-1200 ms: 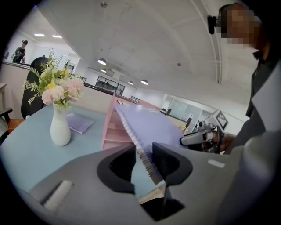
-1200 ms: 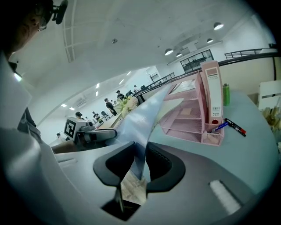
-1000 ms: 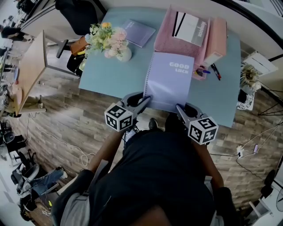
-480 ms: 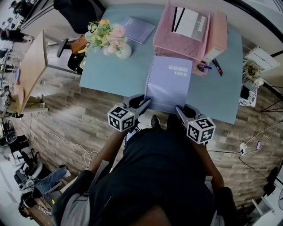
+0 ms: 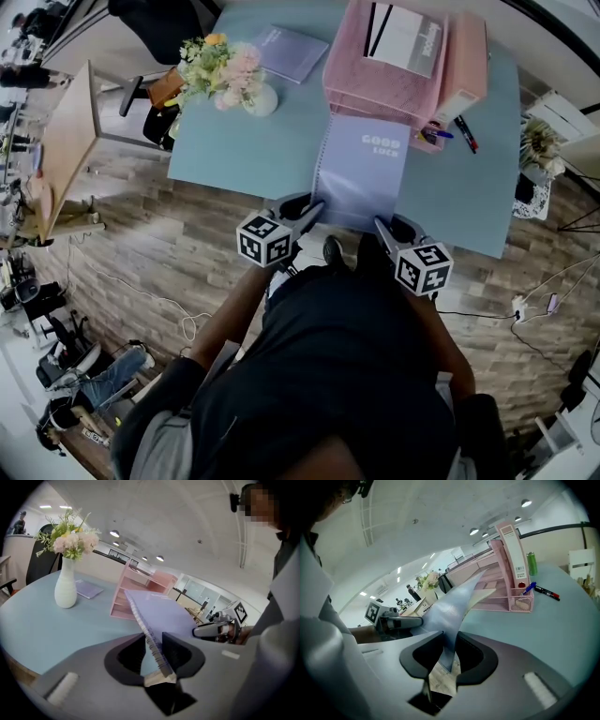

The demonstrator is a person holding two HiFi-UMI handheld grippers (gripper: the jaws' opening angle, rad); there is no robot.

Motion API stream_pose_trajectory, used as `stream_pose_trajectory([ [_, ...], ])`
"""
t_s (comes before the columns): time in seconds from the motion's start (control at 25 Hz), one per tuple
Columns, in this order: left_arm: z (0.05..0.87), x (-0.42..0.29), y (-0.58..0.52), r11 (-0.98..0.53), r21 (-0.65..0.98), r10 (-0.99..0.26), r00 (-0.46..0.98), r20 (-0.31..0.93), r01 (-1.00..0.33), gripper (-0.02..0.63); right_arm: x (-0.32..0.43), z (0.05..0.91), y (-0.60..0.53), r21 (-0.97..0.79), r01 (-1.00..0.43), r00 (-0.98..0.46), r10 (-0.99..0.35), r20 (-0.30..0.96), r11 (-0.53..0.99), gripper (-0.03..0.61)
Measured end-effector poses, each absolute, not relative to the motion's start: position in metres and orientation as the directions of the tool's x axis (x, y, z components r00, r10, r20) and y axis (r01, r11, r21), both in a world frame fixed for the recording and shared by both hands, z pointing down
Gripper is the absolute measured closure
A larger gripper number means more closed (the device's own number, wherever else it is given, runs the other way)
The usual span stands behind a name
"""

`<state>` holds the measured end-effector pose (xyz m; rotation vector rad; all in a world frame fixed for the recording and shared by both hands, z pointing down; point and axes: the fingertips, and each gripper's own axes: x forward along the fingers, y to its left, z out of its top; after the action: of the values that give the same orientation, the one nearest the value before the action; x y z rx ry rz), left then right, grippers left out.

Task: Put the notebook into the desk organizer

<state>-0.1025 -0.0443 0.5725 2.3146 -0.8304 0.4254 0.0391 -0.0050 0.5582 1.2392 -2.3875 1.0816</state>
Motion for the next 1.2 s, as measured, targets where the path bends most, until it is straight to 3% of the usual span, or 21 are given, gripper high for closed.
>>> stream_pose_trajectory([
  [1.2,0.618,-0.091,-0.095,-0.595,0.462,-0.425,0.745,0.514,-0.658,0.459,0.05,0.615,-0.044,-0.531,-0.796,-0.575,-0.637,0.513,0.29,0.492],
])
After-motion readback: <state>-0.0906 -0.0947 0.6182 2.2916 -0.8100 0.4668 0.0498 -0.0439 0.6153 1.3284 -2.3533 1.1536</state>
